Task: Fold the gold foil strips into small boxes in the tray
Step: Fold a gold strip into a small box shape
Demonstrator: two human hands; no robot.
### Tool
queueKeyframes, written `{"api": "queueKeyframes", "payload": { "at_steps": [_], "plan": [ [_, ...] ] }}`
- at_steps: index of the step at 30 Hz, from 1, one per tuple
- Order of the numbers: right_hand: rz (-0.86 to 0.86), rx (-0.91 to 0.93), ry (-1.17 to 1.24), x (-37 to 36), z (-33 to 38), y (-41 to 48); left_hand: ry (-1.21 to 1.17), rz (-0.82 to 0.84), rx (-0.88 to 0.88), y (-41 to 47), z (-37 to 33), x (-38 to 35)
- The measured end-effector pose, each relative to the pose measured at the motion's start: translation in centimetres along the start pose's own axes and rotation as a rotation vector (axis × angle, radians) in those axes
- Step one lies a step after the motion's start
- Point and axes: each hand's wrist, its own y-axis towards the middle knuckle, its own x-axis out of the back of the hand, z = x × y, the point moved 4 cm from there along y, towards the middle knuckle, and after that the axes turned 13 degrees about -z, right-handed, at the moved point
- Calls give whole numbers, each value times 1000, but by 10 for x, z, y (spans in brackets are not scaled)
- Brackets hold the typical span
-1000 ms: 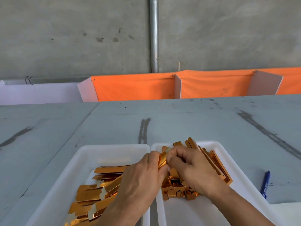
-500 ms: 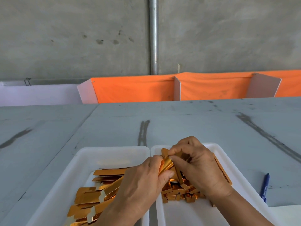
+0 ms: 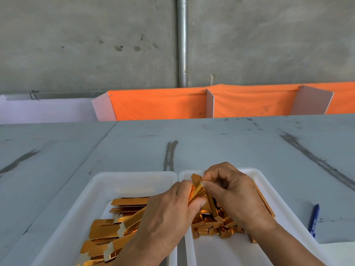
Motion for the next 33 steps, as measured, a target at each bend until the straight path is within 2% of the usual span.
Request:
{"api": "queueKeyframes", "payload": {
  "at_steps": [4, 10, 17, 21, 26, 33],
  "plan": [
    [93, -26, 69, -3, 4, -3, 13, 2, 30, 1, 1, 1],
    [247, -184, 299, -13, 8, -12, 7, -79, 127, 1, 8, 4],
    [365, -208, 344, -19, 12, -17, -51, -114, 167, -2, 12, 3],
    [232, -202, 338, -14, 12, -15, -104, -129, 162, 0, 11, 3],
    [21, -331, 432, -4, 5, -5, -128, -115, 146, -2, 9, 3],
    [147, -491, 518, -11, 2, -7, -163, -103, 80, -2, 0, 7]
  ]
}}
